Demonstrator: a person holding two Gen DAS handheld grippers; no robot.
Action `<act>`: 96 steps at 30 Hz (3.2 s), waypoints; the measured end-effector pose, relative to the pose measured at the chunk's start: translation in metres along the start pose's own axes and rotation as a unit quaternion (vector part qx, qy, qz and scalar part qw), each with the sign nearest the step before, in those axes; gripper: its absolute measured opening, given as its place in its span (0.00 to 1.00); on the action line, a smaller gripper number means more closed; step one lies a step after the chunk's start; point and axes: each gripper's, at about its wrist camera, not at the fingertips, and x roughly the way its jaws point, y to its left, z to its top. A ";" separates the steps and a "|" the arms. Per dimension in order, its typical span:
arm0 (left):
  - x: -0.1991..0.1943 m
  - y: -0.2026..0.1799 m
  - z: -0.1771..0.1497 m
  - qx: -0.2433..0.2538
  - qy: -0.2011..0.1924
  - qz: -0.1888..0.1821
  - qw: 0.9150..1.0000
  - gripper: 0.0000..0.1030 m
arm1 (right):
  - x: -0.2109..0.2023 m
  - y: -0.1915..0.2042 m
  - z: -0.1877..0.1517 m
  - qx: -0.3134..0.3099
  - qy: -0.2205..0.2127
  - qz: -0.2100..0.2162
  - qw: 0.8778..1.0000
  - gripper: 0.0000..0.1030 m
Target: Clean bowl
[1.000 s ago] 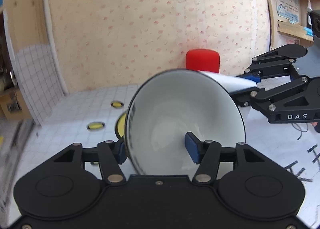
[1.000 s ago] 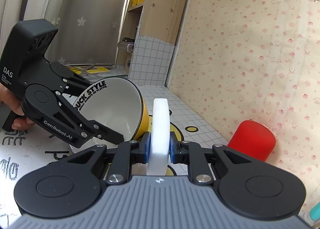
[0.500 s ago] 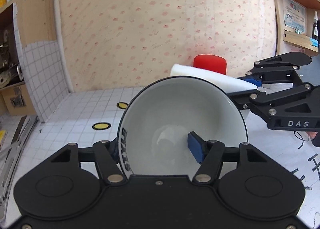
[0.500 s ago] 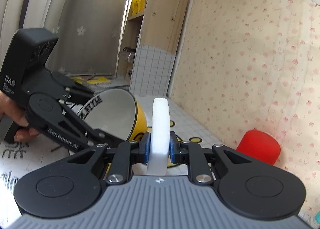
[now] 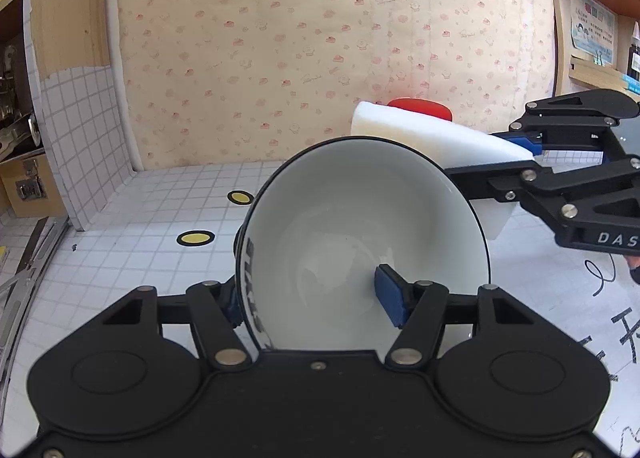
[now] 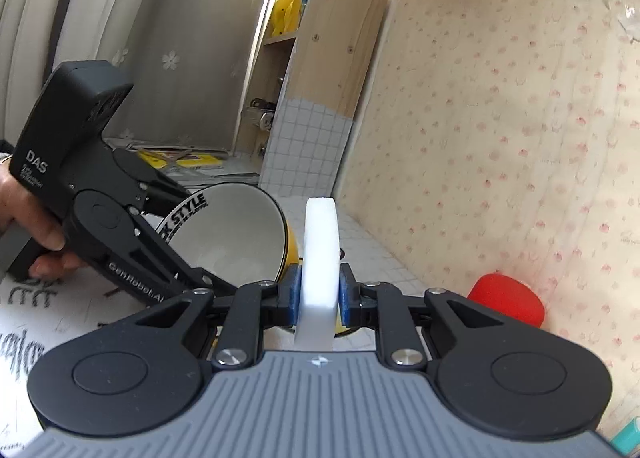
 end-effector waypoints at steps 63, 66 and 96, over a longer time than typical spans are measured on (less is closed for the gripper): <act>-0.014 -0.002 -0.006 -0.001 -0.025 0.035 0.999 0.72 | 0.004 0.005 -0.001 -0.003 0.019 0.030 0.999 0.21; -0.014 0.000 -0.006 -0.006 -0.025 0.032 0.999 0.72 | 0.010 0.008 -0.003 -0.010 0.035 0.030 0.999 0.21; -0.012 0.001 -0.011 -0.059 -0.007 0.062 0.996 0.75 | 0.005 0.005 -0.001 0.007 0.008 0.039 0.999 0.21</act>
